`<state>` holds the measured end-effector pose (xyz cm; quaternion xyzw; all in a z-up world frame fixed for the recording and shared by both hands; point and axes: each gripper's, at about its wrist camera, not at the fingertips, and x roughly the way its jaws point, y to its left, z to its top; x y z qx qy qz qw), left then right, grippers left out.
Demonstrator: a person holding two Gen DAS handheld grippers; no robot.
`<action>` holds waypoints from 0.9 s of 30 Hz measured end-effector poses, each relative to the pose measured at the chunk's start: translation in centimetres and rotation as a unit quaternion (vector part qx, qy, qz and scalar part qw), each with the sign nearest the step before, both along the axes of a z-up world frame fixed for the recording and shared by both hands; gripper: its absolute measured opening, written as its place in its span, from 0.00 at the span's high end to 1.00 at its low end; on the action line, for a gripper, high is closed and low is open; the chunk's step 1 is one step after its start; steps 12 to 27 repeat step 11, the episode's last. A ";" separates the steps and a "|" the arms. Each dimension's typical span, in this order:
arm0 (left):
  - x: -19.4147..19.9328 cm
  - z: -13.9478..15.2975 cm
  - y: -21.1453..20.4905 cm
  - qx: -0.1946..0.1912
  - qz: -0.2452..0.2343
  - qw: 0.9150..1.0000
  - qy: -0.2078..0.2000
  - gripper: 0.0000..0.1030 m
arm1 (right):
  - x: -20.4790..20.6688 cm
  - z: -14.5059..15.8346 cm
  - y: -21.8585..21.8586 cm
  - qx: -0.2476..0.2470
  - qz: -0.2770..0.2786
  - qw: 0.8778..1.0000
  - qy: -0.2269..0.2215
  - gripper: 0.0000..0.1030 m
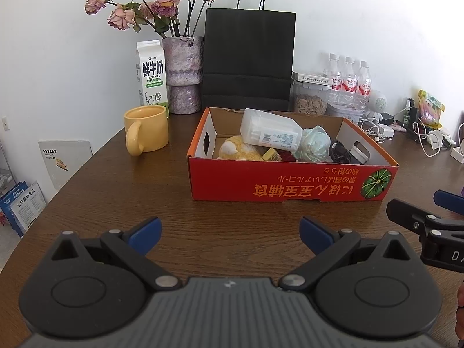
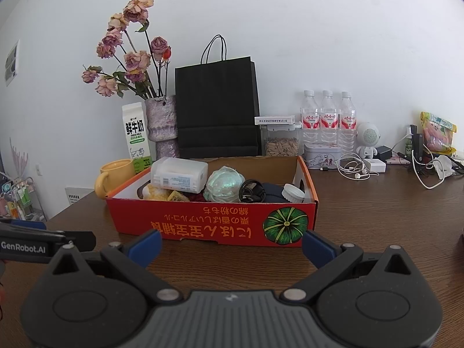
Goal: Organize objects
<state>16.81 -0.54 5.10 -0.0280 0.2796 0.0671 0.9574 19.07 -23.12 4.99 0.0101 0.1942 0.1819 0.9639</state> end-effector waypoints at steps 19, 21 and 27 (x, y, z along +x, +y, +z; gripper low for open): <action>0.1 -0.2 -0.3 -0.002 -0.012 1.000 0.002 0.00 | 0.0 -0.3 0.0 -0.002 0.001 1.000 0.002 0.00; 0.1 -0.2 -0.3 -0.002 -0.012 1.000 0.002 0.00 | 0.0 -0.3 0.0 -0.002 0.001 1.000 0.002 0.00; 0.1 -0.2 -0.3 -0.002 -0.012 1.000 0.002 0.00 | 0.0 -0.3 0.0 -0.002 0.001 1.000 0.002 0.00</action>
